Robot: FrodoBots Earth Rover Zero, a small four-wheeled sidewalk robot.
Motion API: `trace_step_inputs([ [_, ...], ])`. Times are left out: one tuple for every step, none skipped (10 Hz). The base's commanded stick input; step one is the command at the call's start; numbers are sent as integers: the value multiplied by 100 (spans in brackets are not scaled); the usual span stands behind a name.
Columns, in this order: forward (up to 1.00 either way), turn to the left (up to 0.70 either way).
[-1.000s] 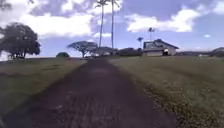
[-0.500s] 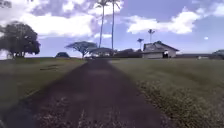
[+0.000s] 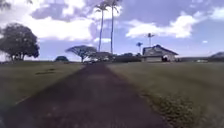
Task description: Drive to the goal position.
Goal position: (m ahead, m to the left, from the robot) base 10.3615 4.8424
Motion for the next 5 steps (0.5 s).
trace_step_inputs([
  [50,0],
  [50,0],
  [50,0],
  [50,0],
  [50,0],
])
